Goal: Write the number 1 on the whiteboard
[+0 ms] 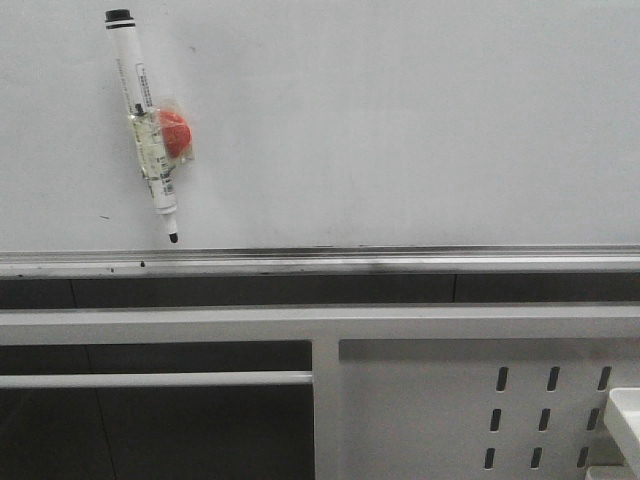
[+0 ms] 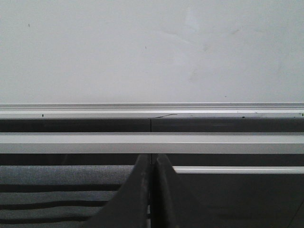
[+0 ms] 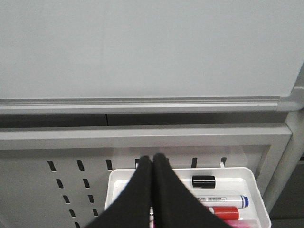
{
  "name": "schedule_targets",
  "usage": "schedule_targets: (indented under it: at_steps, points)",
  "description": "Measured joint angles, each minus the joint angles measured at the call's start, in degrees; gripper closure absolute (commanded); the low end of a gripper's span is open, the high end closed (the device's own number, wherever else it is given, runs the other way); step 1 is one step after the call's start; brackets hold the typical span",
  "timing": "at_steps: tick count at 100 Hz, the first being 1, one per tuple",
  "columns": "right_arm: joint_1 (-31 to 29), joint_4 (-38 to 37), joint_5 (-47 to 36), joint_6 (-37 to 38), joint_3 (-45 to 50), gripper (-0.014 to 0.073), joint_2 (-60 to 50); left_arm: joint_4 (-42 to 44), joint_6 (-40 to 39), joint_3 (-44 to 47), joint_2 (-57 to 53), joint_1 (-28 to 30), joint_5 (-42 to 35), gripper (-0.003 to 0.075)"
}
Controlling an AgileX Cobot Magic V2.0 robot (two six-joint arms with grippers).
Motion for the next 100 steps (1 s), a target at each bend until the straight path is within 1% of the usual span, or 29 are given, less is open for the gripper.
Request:
schedule_targets:
  at_steps: [40,58,69,76,81,89,100]
  points:
    - [0.0,0.0,0.0,0.0,0.0,0.0663,0.0,-0.2,0.0,0.0,0.0,0.0,-0.7,0.0740]
    - [0.0,0.0,0.0,0.0,0.0,0.0663,0.0,-2.3,0.0,0.0,0.0,0.0,-7.2,0.0740]
    - [0.0,0.0,-0.1,0.0,0.0,0.0663,0.0,-2.5,0.0,0.0,0.0,0.0,-9.0,0.0740]
    - [0.0,0.3,-2.2,0.0,0.0,0.0663,0.0,-2.5,0.0,0.0,0.0,0.0,-9.3,0.0740]
    - [0.0,0.4,-5.3,0.0,0.0,0.0663,0.0,-2.5,0.0,0.0,0.0,0.0,-9.4,0.0740]
    - [0.0,0.5,-12.9,0.0,0.0,0.0663,0.0,-2.6,0.0,0.0,0.0,0.0,-9.7,0.0740]
    - [0.0,0.5,-22.2,0.0,0.0,0.0663,0.0,-3.1,0.0,0.0,0.0,0.0,-12.1,0.0740]
